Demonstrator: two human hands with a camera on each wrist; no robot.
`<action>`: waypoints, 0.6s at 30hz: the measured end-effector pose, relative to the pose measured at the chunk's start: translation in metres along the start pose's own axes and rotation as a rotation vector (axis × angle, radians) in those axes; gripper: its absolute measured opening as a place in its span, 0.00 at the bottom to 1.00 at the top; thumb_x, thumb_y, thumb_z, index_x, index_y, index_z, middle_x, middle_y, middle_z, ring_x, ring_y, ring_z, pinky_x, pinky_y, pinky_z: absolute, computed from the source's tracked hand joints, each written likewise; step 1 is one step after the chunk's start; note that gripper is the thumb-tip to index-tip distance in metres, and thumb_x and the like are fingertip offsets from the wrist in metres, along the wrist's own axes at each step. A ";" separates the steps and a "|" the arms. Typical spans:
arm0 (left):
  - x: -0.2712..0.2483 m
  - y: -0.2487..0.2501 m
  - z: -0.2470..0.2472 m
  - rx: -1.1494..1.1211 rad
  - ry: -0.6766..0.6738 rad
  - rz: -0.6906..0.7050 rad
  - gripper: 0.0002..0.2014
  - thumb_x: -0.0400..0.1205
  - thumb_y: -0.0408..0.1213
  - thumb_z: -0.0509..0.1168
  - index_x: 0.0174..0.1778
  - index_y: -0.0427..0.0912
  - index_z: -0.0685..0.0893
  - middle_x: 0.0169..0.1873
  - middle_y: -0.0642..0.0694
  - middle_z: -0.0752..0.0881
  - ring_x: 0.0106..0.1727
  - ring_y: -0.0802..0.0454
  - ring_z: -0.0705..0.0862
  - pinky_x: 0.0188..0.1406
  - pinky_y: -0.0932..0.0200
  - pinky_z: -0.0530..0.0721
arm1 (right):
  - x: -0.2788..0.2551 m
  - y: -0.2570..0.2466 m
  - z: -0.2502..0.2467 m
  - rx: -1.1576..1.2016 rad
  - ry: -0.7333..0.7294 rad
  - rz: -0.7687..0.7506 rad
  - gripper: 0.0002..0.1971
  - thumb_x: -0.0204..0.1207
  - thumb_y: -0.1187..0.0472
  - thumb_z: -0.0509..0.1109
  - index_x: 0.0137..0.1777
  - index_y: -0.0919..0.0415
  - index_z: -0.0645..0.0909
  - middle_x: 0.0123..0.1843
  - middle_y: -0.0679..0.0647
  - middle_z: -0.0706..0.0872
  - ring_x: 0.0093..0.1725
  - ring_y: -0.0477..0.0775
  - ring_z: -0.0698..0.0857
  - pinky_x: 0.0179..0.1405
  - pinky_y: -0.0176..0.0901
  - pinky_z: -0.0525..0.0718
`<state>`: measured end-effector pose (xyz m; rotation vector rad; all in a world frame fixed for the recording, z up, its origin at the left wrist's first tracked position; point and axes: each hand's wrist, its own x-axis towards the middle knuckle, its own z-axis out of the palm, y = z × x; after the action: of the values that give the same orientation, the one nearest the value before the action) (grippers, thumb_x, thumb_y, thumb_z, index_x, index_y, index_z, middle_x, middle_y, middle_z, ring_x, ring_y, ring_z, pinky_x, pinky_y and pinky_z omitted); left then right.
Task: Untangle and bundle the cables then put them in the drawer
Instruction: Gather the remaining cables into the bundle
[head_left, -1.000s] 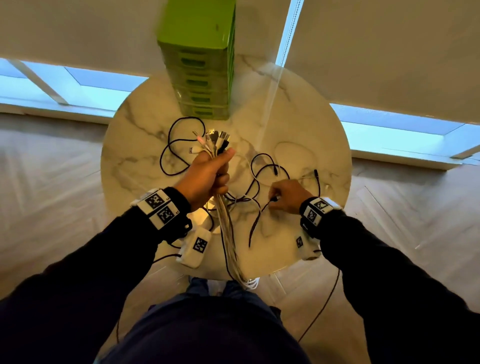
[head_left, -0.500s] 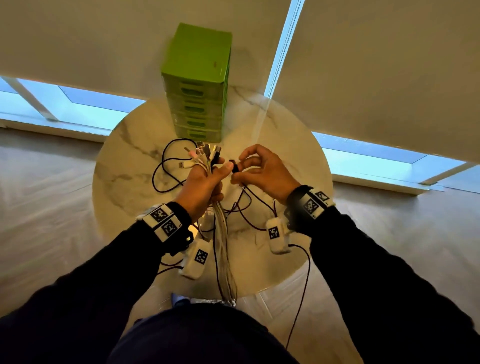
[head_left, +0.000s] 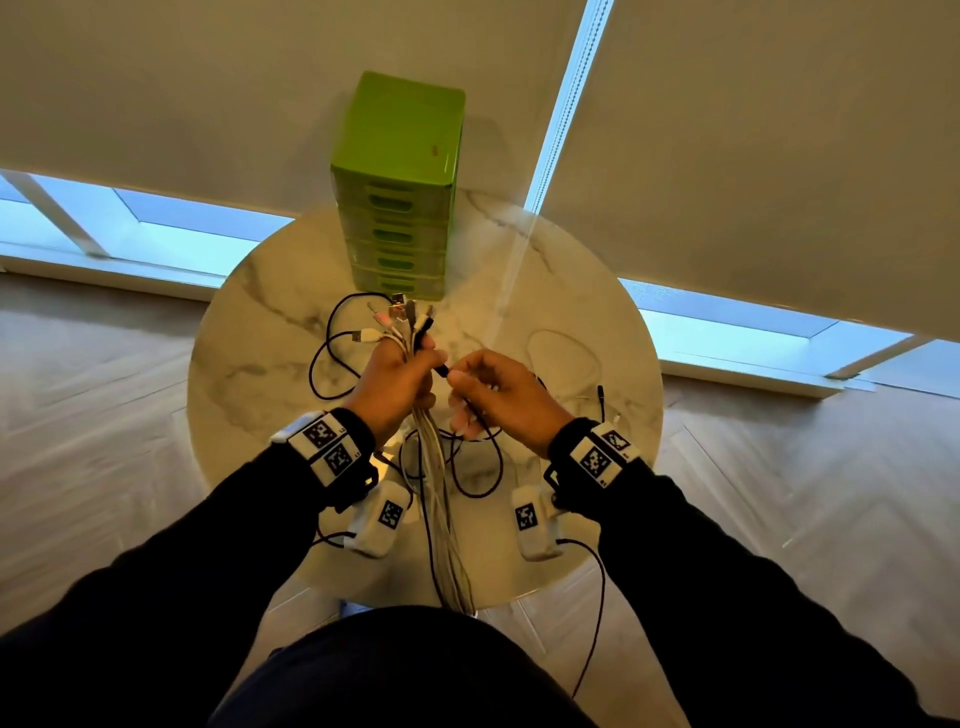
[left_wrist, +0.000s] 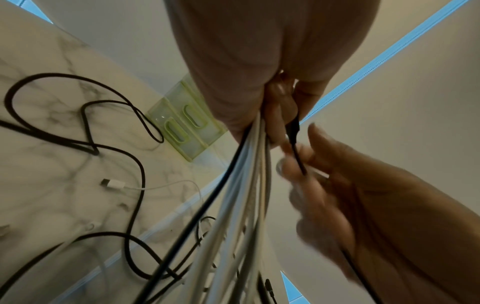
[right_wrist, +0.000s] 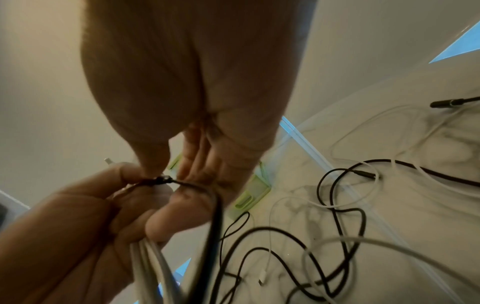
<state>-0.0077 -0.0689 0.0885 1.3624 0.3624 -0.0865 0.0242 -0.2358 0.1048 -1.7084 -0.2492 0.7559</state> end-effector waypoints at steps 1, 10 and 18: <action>0.002 -0.001 -0.002 -0.017 0.019 -0.002 0.10 0.86 0.29 0.63 0.43 0.46 0.71 0.22 0.55 0.65 0.21 0.56 0.62 0.22 0.61 0.68 | -0.003 0.004 0.002 -0.029 -0.058 0.043 0.14 0.89 0.54 0.63 0.56 0.67 0.78 0.35 0.58 0.83 0.27 0.55 0.84 0.25 0.42 0.82; 0.008 0.000 -0.003 -0.237 0.001 -0.092 0.16 0.79 0.49 0.73 0.43 0.53 0.70 0.27 0.60 0.68 0.26 0.59 0.63 0.31 0.58 0.67 | 0.004 0.006 0.000 0.037 0.340 -0.107 0.16 0.91 0.52 0.53 0.44 0.57 0.73 0.29 0.49 0.69 0.26 0.45 0.65 0.24 0.39 0.65; 0.007 0.006 0.012 -0.094 -0.083 -0.040 0.13 0.87 0.57 0.61 0.47 0.52 0.76 0.27 0.60 0.77 0.32 0.59 0.75 0.34 0.57 0.70 | 0.014 0.003 0.032 -0.293 0.253 -0.229 0.13 0.91 0.55 0.54 0.45 0.52 0.75 0.32 0.43 0.77 0.28 0.39 0.77 0.32 0.36 0.74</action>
<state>0.0030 -0.0786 0.0937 1.2549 0.3200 -0.1565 0.0147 -0.2037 0.0935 -1.9899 -0.3862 0.3413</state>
